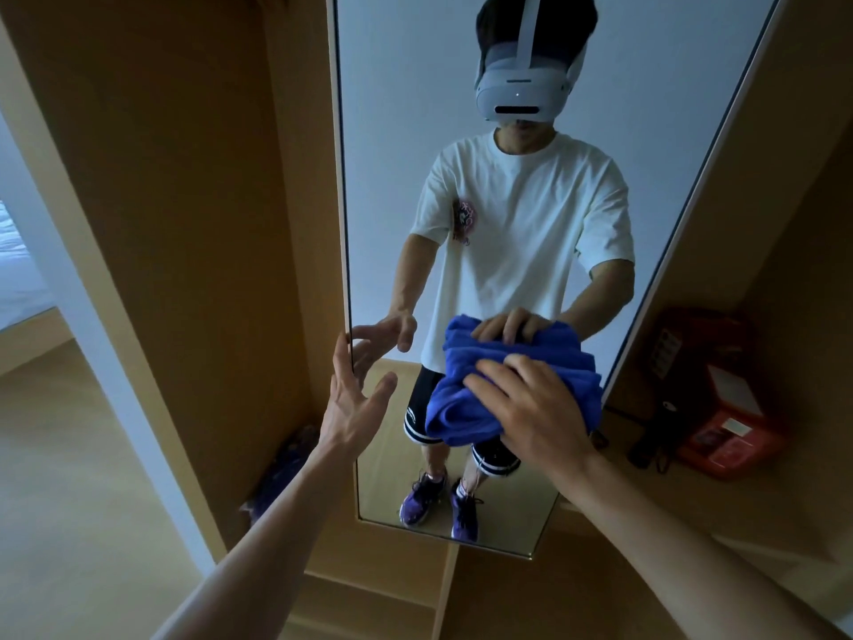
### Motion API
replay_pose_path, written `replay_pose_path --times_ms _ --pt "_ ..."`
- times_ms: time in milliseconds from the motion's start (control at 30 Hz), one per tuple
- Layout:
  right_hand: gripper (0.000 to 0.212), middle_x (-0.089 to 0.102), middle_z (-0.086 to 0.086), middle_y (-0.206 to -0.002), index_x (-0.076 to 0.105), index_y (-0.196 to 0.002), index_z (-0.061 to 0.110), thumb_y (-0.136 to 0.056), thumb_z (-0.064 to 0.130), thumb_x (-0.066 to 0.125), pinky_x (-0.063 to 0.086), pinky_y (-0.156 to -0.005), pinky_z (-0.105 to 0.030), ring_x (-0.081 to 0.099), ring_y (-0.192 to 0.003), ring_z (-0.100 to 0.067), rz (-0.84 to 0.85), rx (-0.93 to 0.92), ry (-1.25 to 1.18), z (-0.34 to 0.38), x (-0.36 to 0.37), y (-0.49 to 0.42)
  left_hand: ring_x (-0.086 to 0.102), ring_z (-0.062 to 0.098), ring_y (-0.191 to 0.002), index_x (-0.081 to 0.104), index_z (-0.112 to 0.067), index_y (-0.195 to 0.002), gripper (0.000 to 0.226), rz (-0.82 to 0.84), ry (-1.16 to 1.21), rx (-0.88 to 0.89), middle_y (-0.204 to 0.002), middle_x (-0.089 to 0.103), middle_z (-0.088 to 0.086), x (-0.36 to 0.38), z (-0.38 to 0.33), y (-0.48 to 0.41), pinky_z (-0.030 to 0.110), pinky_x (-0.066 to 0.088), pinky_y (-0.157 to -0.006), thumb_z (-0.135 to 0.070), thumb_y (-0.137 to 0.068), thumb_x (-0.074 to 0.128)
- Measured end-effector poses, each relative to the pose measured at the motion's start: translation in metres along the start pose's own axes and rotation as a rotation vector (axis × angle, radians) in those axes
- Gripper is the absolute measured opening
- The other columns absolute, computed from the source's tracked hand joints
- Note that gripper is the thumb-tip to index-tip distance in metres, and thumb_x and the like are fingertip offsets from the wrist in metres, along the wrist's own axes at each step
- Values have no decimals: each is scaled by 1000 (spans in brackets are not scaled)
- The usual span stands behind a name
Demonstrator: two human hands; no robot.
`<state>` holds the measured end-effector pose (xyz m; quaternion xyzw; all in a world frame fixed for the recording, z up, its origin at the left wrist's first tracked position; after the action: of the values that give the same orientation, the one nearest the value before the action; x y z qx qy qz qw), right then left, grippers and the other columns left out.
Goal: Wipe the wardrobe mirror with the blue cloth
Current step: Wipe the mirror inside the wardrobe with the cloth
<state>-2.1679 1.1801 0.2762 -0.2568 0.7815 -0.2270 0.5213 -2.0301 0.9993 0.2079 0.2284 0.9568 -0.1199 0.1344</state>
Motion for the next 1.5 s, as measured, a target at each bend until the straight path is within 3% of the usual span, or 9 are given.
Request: replay_pose_path --times_ms 233,400,600,767,900,1100,1200,1333,1500 --pt "41 68 -7 -120 68 -122 12 -82 3 66 50 -80 -45 61 -98 -32 -24 40 -29 -13 -23 -19 33 35 -145 -7 -47 -158 95 -68 -50 -40 -163 21 13 4 8 8 49 39 -103 -44 -95 65" --pt "51 67 -4 -124 67 -123 13 -75 2 53 44 -79 -42 56 -99 -31 -142 106 -10 -37 -62 -47 29 36 -147 -7 -33 -162 96 -132 -125 -19 -164 12 10 8 -5 13 56 42 -110 -41 -97 62" --pt "42 68 -6 -125 67 -124 14 -84 5 60 44 -85 -41 57 -103 -30 -136 134 11 -27 -39 -27 12 28 -152 3 -31 -162 91 -234 -157 125 -164 10 8 20 -31 28 45 33 -111 -28 -95 64" --pt "48 68 -7 -124 68 -125 13 -78 3 74 48 -85 -41 59 -102 -30 -38 92 -17 -11 -6 3 10 32 -153 8 -32 -162 88 -217 -246 194 -165 5 8 30 -44 34 52 34 -116 -33 -95 66" --pt "50 69 -6 -122 68 -125 13 -76 6 78 52 -83 -41 61 -103 -28 48 59 -31 -6 1 14 14 28 -152 15 -31 -162 88 -192 -350 329 -166 7 4 35 -54 39 56 36 -116 -20 -92 68" --pt "48 66 -1 -125 66 -123 15 -78 6 54 44 -81 -41 55 -100 -29 -96 117 -30 -42 -48 -20 3 30 -157 21 -31 -162 88 -134 -481 479 -170 7 8 43 -69 38 56 25 -123 -9 -90 66" --pt "54 65 1 -126 64 -123 17 -73 1 56 41 -79 -40 53 -101 -28 -178 132 -5 -63 -69 -31 -1 29 -158 22 -32 -162 86 -137 -545 554 -171 3 5 46 -84 38 51 33 -119 -8 -90 64" --pt "51 65 1 -127 64 -125 18 -76 2 71 42 -82 -41 53 -102 -29 -203 114 42 -64 -58 -18 7 32 -158 34 -30 -158 82 -146 -609 676 -170 10 6 52 -101 43 52 44 -113 -8 -86 68" --pt "51 64 -3 -131 63 -130 17 -81 9 73 43 -89 -41 53 -107 -28 -113 88 32 -43 -17 17 16 34 -156 39 -27 -155 77 -160 -684 666 -168 19 11 56 -94 45 46 41 -111 -11 -85 68"
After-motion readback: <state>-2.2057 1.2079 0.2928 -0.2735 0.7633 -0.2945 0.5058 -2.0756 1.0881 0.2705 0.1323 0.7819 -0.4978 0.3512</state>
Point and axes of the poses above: each hand's wrist, its own y-axis away from the middle knuckle, its own x-axis out of the palm, z = x × y, the point moved 7 cm from there along -y, towards the middle knuckle
